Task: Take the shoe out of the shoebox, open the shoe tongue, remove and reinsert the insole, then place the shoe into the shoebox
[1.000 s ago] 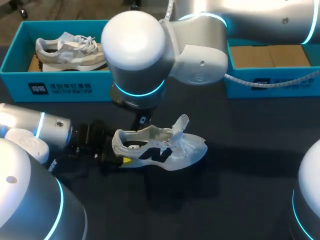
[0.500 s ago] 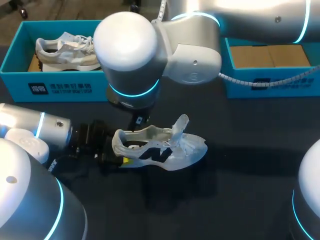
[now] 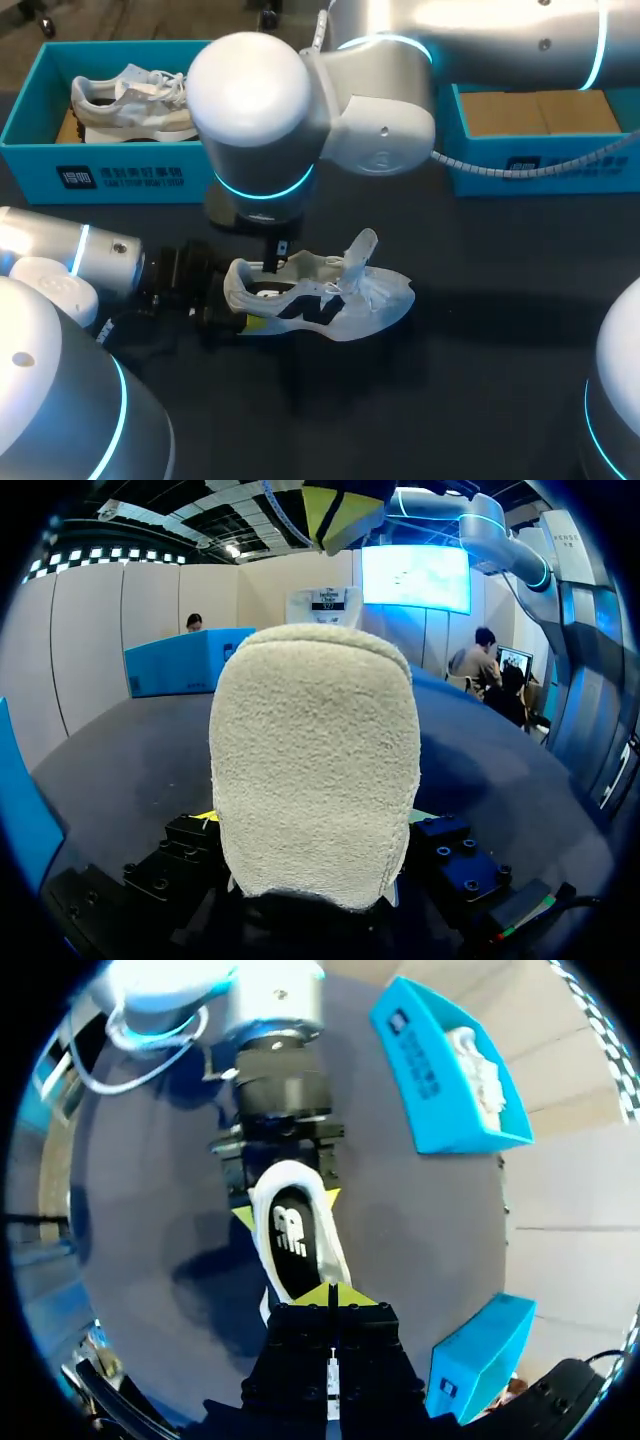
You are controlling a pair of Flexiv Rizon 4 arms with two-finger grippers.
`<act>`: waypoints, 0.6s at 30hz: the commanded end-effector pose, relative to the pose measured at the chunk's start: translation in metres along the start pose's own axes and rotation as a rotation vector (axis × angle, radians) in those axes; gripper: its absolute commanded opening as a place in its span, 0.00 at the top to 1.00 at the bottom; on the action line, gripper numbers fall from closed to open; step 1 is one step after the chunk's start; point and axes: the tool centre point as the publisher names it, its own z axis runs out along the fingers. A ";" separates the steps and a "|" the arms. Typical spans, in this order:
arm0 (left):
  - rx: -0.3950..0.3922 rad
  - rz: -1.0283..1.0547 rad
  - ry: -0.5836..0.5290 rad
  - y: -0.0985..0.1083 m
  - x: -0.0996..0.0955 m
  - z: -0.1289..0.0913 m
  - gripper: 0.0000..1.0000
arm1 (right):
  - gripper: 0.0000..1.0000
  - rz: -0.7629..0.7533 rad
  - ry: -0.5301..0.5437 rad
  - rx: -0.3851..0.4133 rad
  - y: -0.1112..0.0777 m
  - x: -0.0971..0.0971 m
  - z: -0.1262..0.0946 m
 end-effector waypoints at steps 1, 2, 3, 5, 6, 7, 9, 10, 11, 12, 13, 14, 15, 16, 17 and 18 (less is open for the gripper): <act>0.001 0.000 -0.004 0.002 0.001 0.002 1.00 | 1.00 -0.019 0.047 0.003 0.005 -0.001 0.019; 0.001 0.000 -0.004 0.002 0.001 0.002 1.00 | 1.00 -0.021 0.057 0.007 0.005 0.000 0.021; 0.001 0.000 -0.004 0.002 0.001 0.002 1.00 | 1.00 -0.025 0.067 0.003 0.005 0.001 0.024; 0.001 0.000 -0.004 0.002 0.001 0.002 1.00 | 1.00 -0.040 0.086 0.001 0.004 0.003 0.029; 0.001 0.000 -0.004 0.002 0.001 0.002 1.00 | 1.00 -0.047 0.098 0.002 0.004 0.004 0.032; 0.001 0.000 -0.004 0.002 0.001 0.002 1.00 | 1.00 -0.052 0.106 -0.008 0.003 0.006 0.035; 0.001 0.000 -0.004 0.002 0.001 0.002 1.00 | 1.00 -0.055 0.127 -0.008 0.002 0.009 0.040; 0.001 0.000 -0.004 0.002 0.001 0.002 1.00 | 1.00 -0.064 0.137 -0.006 0.001 0.010 0.042; 0.001 0.000 -0.004 0.002 0.001 0.002 1.00 | 1.00 -0.072 0.144 -0.007 0.001 0.011 0.044; 0.001 0.000 -0.004 0.002 0.001 0.002 1.00 | 1.00 -0.078 0.150 -0.008 0.001 0.011 0.046; 0.001 0.000 -0.004 0.002 0.001 0.002 1.00 | 1.00 -0.084 0.154 -0.010 0.000 0.012 0.049; 0.001 0.000 -0.004 0.002 0.001 0.002 1.00 | 1.00 -0.091 0.163 -0.009 0.000 0.012 0.052; 0.001 0.000 -0.004 0.002 0.001 0.002 1.00 | 1.00 -0.096 0.170 -0.005 -0.001 0.012 0.055; 0.001 0.000 -0.004 0.002 0.001 0.002 1.00 | 1.00 -0.098 0.175 -0.008 -0.001 0.012 0.058; 0.001 0.000 -0.004 0.002 0.001 0.002 1.00 | 1.00 -0.105 0.183 -0.006 -0.001 0.011 0.061; 0.001 0.000 -0.004 0.002 0.001 0.002 1.00 | 1.00 -0.107 0.187 -0.004 -0.002 0.011 0.063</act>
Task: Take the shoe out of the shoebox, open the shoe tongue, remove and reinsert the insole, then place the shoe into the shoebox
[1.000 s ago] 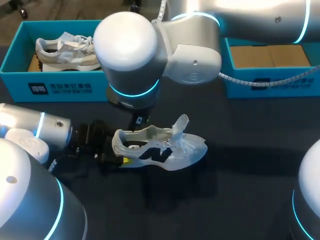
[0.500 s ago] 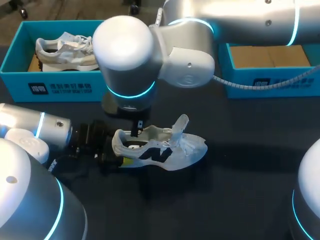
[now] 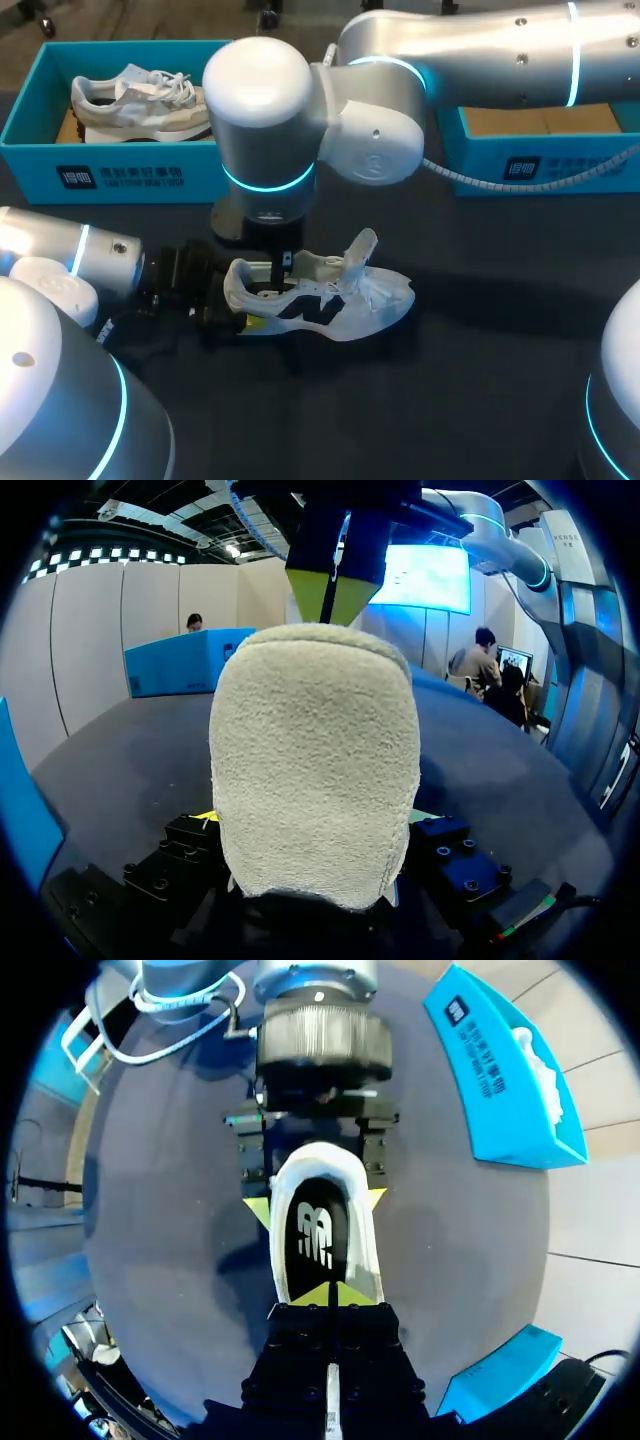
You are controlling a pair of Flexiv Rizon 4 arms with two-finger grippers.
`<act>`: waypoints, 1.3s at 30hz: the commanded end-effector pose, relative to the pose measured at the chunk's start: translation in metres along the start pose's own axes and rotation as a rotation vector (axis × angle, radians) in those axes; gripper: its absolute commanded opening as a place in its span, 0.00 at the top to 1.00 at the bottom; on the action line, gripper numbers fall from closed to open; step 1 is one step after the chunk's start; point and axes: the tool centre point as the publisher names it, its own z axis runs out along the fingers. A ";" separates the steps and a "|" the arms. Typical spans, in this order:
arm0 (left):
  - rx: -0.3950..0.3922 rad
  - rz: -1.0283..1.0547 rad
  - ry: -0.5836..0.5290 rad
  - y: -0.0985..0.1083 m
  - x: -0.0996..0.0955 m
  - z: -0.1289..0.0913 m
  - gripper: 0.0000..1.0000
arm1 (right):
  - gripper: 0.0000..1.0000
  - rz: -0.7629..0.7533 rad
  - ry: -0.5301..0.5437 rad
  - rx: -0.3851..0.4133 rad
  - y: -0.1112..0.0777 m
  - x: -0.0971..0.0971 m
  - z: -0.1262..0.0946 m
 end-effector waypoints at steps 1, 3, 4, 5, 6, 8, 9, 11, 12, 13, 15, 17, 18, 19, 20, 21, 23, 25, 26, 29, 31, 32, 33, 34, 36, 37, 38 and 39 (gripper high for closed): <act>0.001 0.000 -0.004 0.002 0.001 0.002 1.00 | 1.00 -0.017 0.036 -0.002 -0.002 -0.006 0.013; 0.001 0.000 -0.004 0.002 0.001 0.002 1.00 | 1.00 -0.024 0.044 0.000 -0.003 -0.008 0.017; 0.001 0.000 -0.004 0.002 0.001 0.002 1.00 | 1.00 -0.027 0.047 0.001 -0.004 -0.008 0.018; 0.001 0.000 -0.004 0.002 0.001 0.002 1.00 | 1.00 -0.031 0.052 0.001 -0.005 -0.009 0.020; 0.001 0.000 -0.004 0.002 0.001 0.002 1.00 | 1.00 -0.039 0.059 0.002 -0.006 -0.009 0.022; 0.001 0.000 -0.004 0.002 0.001 0.002 1.00 | 1.00 -0.044 0.065 0.004 -0.008 -0.008 0.025; 0.001 0.000 -0.004 0.002 0.001 0.002 1.00 | 1.00 -0.044 0.066 0.003 -0.009 -0.007 0.026; 0.001 0.000 -0.004 0.002 0.001 0.002 1.00 | 1.00 -0.046 0.072 0.003 -0.011 -0.004 0.027; 0.001 0.000 -0.004 0.002 0.001 0.002 1.00 | 1.00 -0.046 0.074 0.003 -0.012 -0.002 0.027; 0.001 0.000 -0.004 0.002 0.001 0.002 1.00 | 1.00 -0.045 0.075 0.002 -0.013 -0.001 0.027; 0.001 0.000 -0.004 0.002 0.001 0.002 1.00 | 1.00 -0.043 0.079 0.001 -0.014 0.002 0.028; 0.001 0.000 -0.004 0.002 0.001 0.002 1.00 | 1.00 -0.038 0.087 0.001 -0.016 0.005 0.030; 0.001 0.000 -0.004 0.002 0.001 0.002 1.00 | 1.00 -0.036 0.092 0.002 -0.017 0.007 0.031; 0.001 0.000 -0.004 0.002 0.001 0.002 1.00 | 1.00 -0.035 0.097 0.004 -0.017 0.007 0.032; 0.001 0.000 -0.004 0.002 0.001 0.002 1.00 | 1.00 -0.035 0.099 0.005 -0.018 0.008 0.032; 0.001 0.000 -0.004 0.002 0.001 0.002 1.00 | 1.00 -0.034 0.100 0.005 -0.018 0.009 0.033; 0.001 0.000 -0.004 0.002 0.001 0.002 1.00 | 1.00 -0.032 0.105 0.005 -0.019 0.010 0.034; 0.001 0.000 -0.004 0.002 0.001 0.002 1.00 | 1.00 -0.033 0.111 0.007 -0.020 0.011 0.036; 0.001 0.000 -0.004 0.002 0.001 0.002 1.00 | 1.00 -0.033 0.111 0.007 -0.020 0.011 0.036; 0.001 0.000 -0.004 0.002 0.001 0.002 1.00 | 1.00 -0.032 0.115 0.004 -0.019 0.010 0.040; 0.001 0.000 -0.004 0.002 0.001 0.002 1.00 | 1.00 -0.031 0.116 0.000 -0.019 0.009 0.042; 0.001 0.000 -0.004 0.002 0.001 0.002 1.00 | 1.00 -0.030 0.116 -0.001 -0.019 0.008 0.043; 0.001 0.000 -0.004 0.002 0.001 0.002 1.00 | 1.00 -0.029 0.115 -0.001 -0.019 0.008 0.045; 0.001 0.000 -0.004 0.002 0.001 0.002 1.00 | 1.00 -0.029 0.115 -0.001 -0.020 0.007 0.045; 0.001 0.000 -0.004 0.002 0.001 0.002 1.00 | 0.91 -0.028 0.113 -0.001 -0.019 0.005 0.047; 0.001 0.000 -0.004 0.002 0.001 0.002 1.00 | 0.86 -0.028 0.111 -0.002 -0.019 0.005 0.048; 0.001 0.000 -0.004 0.002 0.001 0.002 1.00 | 0.85 -0.029 0.110 -0.003 -0.019 0.004 0.049; 0.001 0.000 -0.004 0.002 0.001 0.002 1.00 | 0.84 -0.028 0.109 -0.004 -0.019 0.003 0.050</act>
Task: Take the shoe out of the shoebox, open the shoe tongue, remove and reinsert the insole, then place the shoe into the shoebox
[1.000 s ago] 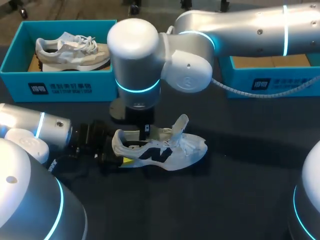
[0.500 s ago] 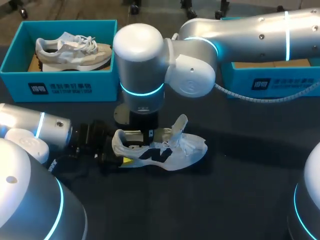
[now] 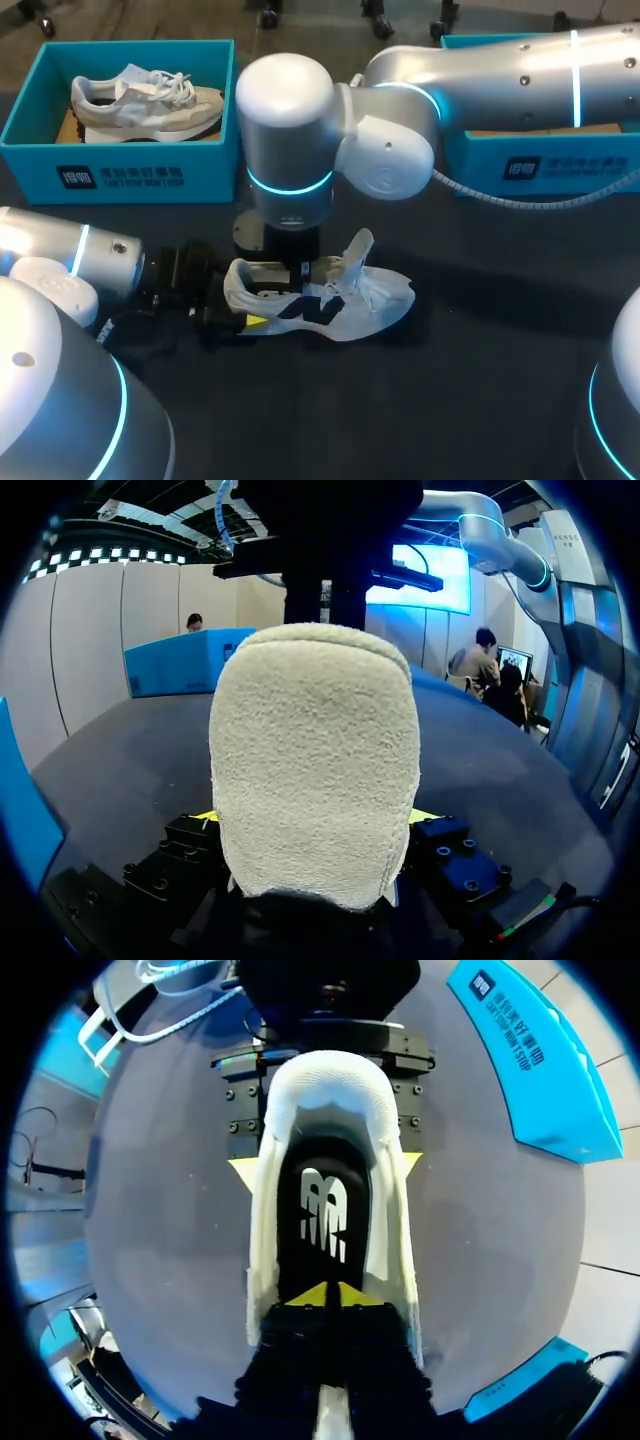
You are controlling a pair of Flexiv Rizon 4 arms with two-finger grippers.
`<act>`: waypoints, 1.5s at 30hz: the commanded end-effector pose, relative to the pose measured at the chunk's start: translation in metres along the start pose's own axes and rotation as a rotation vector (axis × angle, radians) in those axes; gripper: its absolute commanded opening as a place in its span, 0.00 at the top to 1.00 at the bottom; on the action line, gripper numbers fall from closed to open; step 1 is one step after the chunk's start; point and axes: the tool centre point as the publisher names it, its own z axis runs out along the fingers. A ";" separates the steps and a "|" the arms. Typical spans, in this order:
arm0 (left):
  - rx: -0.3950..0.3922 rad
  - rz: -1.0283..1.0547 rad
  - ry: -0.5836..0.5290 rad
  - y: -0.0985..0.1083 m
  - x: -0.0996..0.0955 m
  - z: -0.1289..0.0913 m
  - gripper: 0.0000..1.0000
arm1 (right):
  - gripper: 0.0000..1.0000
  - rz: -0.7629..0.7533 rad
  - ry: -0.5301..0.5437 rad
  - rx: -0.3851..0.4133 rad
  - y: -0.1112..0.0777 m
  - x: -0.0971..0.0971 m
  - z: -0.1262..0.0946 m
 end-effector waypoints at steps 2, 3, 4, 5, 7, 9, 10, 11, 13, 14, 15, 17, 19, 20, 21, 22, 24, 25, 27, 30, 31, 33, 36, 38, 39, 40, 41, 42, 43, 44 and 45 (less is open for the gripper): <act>0.001 0.000 -0.004 0.002 0.001 0.002 1.00 | 0.82 -0.002 0.000 -0.006 0.000 -0.003 0.005; 0.001 0.000 -0.004 0.002 0.001 0.002 1.00 | 0.82 -0.002 -0.002 -0.007 0.001 -0.005 0.006; 0.001 0.000 -0.004 0.002 0.001 0.002 1.00 | 0.81 -0.003 -0.003 -0.008 0.001 -0.005 0.007; 0.001 0.000 -0.004 0.002 0.001 0.002 1.00 | 0.81 -0.005 -0.005 -0.008 0.001 -0.006 0.007; 0.001 0.000 -0.004 0.002 0.001 0.002 1.00 | 0.81 -0.008 -0.009 -0.009 0.002 -0.008 0.008; 0.001 0.000 -0.004 0.002 0.001 0.002 1.00 | 0.79 -0.009 -0.013 -0.010 0.003 -0.010 0.009; 0.001 0.000 -0.004 0.002 0.001 0.002 1.00 | 0.78 -0.011 -0.015 -0.011 0.003 -0.011 0.009; 0.001 0.000 -0.004 0.002 0.001 0.002 1.00 | 0.78 -0.013 -0.016 -0.012 0.004 -0.012 0.010; 0.001 0.000 -0.004 0.002 0.001 0.002 1.00 | 0.74 -0.018 -0.016 -0.015 0.005 -0.013 0.012; 0.001 0.000 -0.004 0.002 0.001 0.002 1.00 | 0.72 -0.020 -0.015 -0.017 0.005 -0.013 0.013; 0.001 0.000 -0.004 0.002 0.001 0.002 1.00 | 0.71 -0.023 -0.013 -0.019 0.006 -0.014 0.014; 0.001 0.000 -0.004 0.002 0.001 0.002 1.00 | 0.67 -0.031 -0.006 -0.022 0.007 -0.014 0.015; 0.001 0.000 -0.004 0.002 0.001 0.002 1.00 | 0.64 -0.034 -0.001 -0.024 0.008 -0.013 0.018; 0.001 0.000 -0.004 0.002 0.001 0.002 1.00 | 0.63 -0.035 0.002 -0.025 0.009 -0.013 0.019; 0.001 0.000 -0.004 0.002 0.001 0.002 1.00 | 0.62 -0.035 0.004 -0.026 0.010 -0.013 0.020; 0.001 0.000 -0.004 0.002 0.001 0.002 1.00 | 0.61 -0.037 0.008 -0.029 0.010 -0.013 0.021; 0.001 0.000 -0.004 0.002 0.001 0.002 1.00 | 0.58 -0.042 0.015 -0.032 0.013 -0.013 0.024; 0.001 0.000 -0.004 0.002 0.001 0.002 1.00 | 0.57 -0.044 0.019 -0.036 0.014 -0.013 0.026; 0.001 0.000 -0.004 0.002 0.001 0.002 1.00 | 0.56 -0.050 0.031 -0.039 0.016 -0.012 0.029; 0.001 0.000 -0.004 0.002 0.001 0.002 1.00 | 0.55 -0.055 0.052 -0.045 0.019 -0.009 0.035; 0.001 0.000 -0.004 0.002 0.001 0.002 1.00 | 0.55 -0.055 0.060 -0.047 0.020 -0.007 0.038; 0.001 0.000 -0.004 0.002 0.001 0.002 1.00 | 0.55 -0.055 0.067 -0.050 0.021 -0.005 0.040; 0.001 0.000 -0.004 0.002 0.001 0.002 1.00 | 0.56 -0.050 0.094 -0.055 0.023 0.002 0.047; 0.001 0.000 -0.004 0.002 0.001 0.002 1.00 | 0.59 -0.043 0.104 -0.056 0.023 0.005 0.049; 0.001 0.000 -0.004 0.002 0.001 0.002 1.00 | 0.63 -0.040 0.111 -0.053 0.023 0.007 0.050; 0.001 0.000 -0.004 0.002 0.001 0.002 1.00 | 0.67 -0.036 0.118 -0.049 0.023 0.008 0.051; 0.001 0.000 -0.004 0.002 0.001 0.002 1.00 | 0.71 -0.033 0.121 -0.048 0.022 0.010 0.052; 0.001 0.000 -0.004 0.002 0.001 0.002 1.00 | 0.75 -0.032 0.123 -0.047 0.022 0.010 0.053; 0.001 0.000 -0.004 0.002 0.001 0.002 1.00 | 0.80 -0.030 0.126 -0.045 0.022 0.011 0.053; 0.001 0.000 -0.004 0.002 0.001 0.002 1.00 | 0.87 -0.026 0.129 -0.042 0.021 0.012 0.053; 0.001 0.000 -0.004 0.002 0.001 0.002 1.00 | 0.91 -0.024 0.130 -0.040 0.021 0.012 0.053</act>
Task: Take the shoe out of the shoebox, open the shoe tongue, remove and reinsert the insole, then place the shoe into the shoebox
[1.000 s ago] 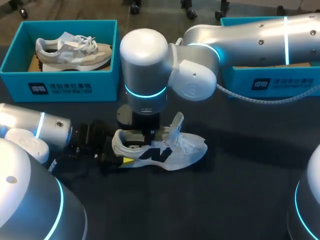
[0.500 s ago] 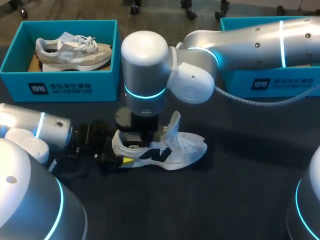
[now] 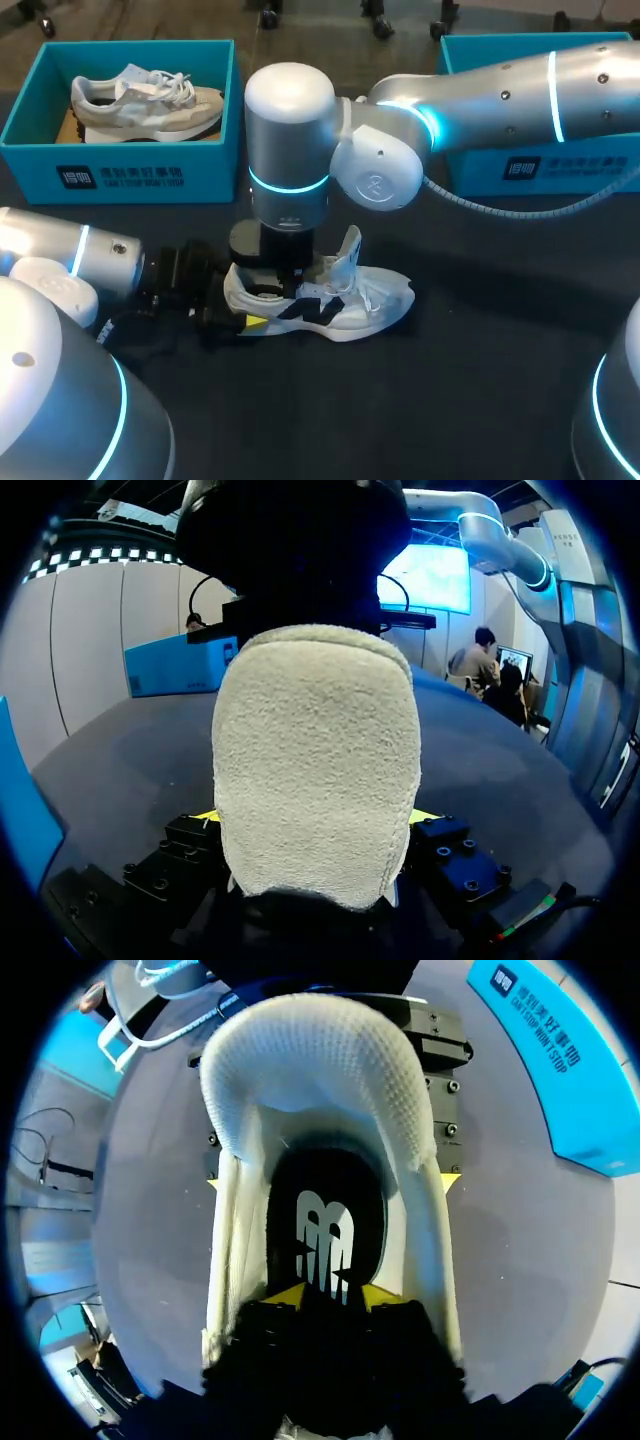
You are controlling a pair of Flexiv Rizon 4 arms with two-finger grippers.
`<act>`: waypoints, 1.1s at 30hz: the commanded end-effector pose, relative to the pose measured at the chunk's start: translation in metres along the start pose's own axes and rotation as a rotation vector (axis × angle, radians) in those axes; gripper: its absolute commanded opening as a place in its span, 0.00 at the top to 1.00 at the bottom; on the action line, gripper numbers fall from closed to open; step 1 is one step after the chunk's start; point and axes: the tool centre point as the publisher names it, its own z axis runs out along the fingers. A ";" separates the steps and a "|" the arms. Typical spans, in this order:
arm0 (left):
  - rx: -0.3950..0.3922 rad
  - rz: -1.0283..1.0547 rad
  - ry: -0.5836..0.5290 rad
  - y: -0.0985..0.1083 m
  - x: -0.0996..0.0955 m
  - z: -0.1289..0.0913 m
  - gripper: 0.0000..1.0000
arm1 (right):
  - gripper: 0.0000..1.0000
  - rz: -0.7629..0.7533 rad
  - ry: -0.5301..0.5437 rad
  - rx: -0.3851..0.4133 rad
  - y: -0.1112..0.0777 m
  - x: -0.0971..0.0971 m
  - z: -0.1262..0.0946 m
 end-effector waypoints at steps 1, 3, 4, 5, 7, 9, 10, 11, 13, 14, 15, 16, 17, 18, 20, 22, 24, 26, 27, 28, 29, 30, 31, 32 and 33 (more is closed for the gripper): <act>0.001 0.000 -0.004 0.001 0.000 0.002 1.00 | 0.96 0.007 0.007 0.011 0.002 0.005 0.018; 0.001 0.000 -0.004 0.001 0.000 0.002 1.00 | 1.00 0.016 0.007 0.016 0.001 0.006 0.018; 0.001 0.000 -0.004 0.001 0.000 0.002 1.00 | 1.00 0.021 0.005 0.018 0.000 0.007 0.017; 0.001 0.000 -0.004 0.001 0.000 0.002 1.00 | 1.00 0.026 0.003 0.021 -0.001 0.007 0.016; 0.001 0.000 -0.004 0.001 0.000 0.002 1.00 | 1.00 0.036 -0.001 0.027 -0.003 0.008 0.014; 0.001 0.000 -0.004 0.001 0.000 0.002 1.00 | 1.00 0.053 -0.011 0.036 -0.007 0.011 0.010; 0.001 0.000 -0.004 0.001 0.000 0.002 1.00 | 1.00 0.059 -0.017 0.039 -0.009 0.012 0.007; 0.001 0.000 -0.004 0.001 0.000 0.002 1.00 | 1.00 0.064 -0.022 0.042 -0.011 0.013 0.005; 0.001 0.000 -0.004 0.001 0.000 0.002 1.00 | 1.00 0.073 -0.035 0.051 -0.014 0.014 -0.003; 0.001 0.000 -0.004 0.001 0.000 0.002 1.00 | 1.00 0.075 -0.039 0.054 -0.016 0.015 -0.006; 0.001 0.000 -0.004 0.001 0.000 0.002 1.00 | 1.00 0.080 -0.047 0.059 -0.018 0.015 -0.010; 0.001 0.000 -0.004 0.001 0.000 0.002 1.00 | 1.00 0.081 -0.052 0.063 -0.019 0.015 -0.014; 0.001 0.000 -0.004 0.001 0.000 0.002 1.00 | 1.00 0.080 -0.056 0.066 -0.020 0.015 -0.017; 0.001 0.000 -0.004 0.001 0.000 0.002 1.00 | 1.00 0.081 -0.064 0.070 -0.021 0.015 -0.021; 0.001 0.000 -0.004 0.001 0.000 0.002 1.00 | 1.00 0.080 -0.077 0.078 -0.022 0.015 -0.027; 0.001 0.000 -0.004 0.001 0.000 0.002 1.00 | 1.00 0.079 -0.088 0.083 -0.023 0.014 -0.032; 0.001 0.000 -0.004 0.001 0.000 0.002 1.00 | 1.00 0.077 -0.102 0.082 -0.023 0.013 -0.037; 0.001 0.000 -0.004 0.001 0.000 0.002 1.00 | 1.00 0.074 -0.112 0.084 -0.023 0.012 -0.041; 0.001 0.000 -0.004 0.001 0.000 0.002 1.00 | 1.00 0.073 -0.117 0.084 -0.023 0.012 -0.044; 0.001 0.000 -0.004 0.001 0.000 0.002 1.00 | 1.00 0.072 -0.122 0.086 -0.023 0.011 -0.046; 0.001 0.000 -0.004 0.001 0.000 0.002 1.00 | 1.00 0.070 -0.125 0.088 -0.023 0.011 -0.047; 0.001 0.000 -0.004 0.001 0.000 0.002 1.00 | 1.00 0.069 -0.127 0.090 -0.023 0.011 -0.049; 0.001 0.000 -0.004 0.001 0.000 0.002 1.00 | 1.00 0.069 -0.131 0.092 -0.024 0.011 -0.051; 0.001 0.000 -0.004 0.001 0.000 0.002 1.00 | 1.00 0.068 -0.134 0.092 -0.024 0.010 -0.052; 0.001 0.000 -0.004 0.001 0.000 0.002 1.00 | 1.00 0.069 -0.137 0.093 -0.024 0.010 -0.053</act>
